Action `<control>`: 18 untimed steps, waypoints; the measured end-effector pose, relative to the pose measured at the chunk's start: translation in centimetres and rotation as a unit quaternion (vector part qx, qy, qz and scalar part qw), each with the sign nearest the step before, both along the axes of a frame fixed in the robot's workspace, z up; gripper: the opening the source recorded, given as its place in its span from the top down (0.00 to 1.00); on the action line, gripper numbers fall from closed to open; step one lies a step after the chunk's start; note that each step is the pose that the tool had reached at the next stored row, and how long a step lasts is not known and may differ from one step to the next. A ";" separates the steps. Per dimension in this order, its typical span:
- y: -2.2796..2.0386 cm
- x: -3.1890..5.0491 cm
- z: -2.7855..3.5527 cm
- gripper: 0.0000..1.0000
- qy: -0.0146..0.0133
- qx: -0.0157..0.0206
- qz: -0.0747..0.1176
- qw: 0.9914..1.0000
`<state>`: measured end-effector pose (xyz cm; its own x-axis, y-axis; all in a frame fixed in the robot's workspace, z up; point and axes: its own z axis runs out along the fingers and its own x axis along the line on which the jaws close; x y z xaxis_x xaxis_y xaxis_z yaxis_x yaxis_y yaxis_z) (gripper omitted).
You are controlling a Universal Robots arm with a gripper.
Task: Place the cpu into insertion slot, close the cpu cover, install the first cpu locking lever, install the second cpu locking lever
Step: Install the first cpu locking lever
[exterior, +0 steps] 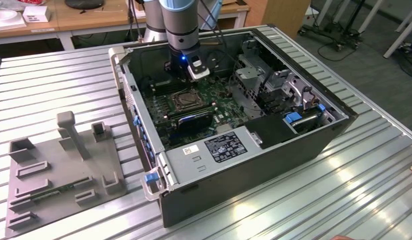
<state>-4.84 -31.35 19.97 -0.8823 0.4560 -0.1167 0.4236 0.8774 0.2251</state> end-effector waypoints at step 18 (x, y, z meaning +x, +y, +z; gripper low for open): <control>-0.08 -0.92 -0.24 0.90 -0.014 -0.002 0.000 1.000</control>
